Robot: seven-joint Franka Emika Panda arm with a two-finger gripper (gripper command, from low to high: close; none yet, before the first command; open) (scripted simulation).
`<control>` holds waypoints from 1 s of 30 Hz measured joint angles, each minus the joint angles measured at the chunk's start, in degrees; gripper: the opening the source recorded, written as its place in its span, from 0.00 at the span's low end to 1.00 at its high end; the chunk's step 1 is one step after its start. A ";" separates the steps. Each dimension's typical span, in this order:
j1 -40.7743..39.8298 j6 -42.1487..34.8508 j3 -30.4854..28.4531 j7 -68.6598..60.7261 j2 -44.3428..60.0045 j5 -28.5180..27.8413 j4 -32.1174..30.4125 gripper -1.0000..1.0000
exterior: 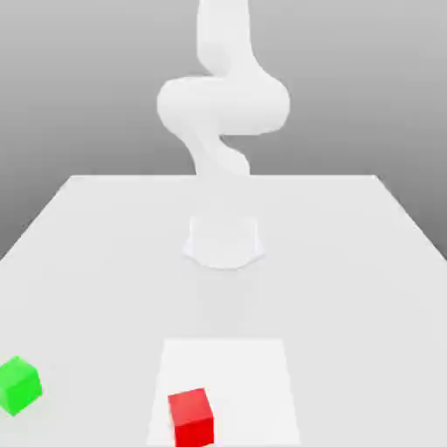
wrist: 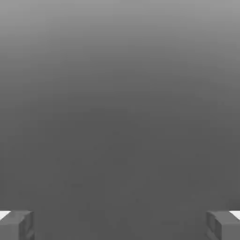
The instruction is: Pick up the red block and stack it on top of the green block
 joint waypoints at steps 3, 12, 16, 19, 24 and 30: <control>1.37 2.36 -1.83 -3.24 6.55 1.01 -0.99 0.50; 4.13 9.09 -5.91 -12.78 25.34 4.26 -3.80 0.50; 4.44 12.09 -6.75 -16.84 33.65 5.47 -5.05 0.50; 4.27 14.37 -7.06 -19.50 39.83 5.85 -6.00 0.50; 3.67 18.27 -7.42 -22.69 49.92 4.73 -7.63 0.50; 1.68 27.05 -5.24 -25.68 62.25 6.86 -6.73 0.50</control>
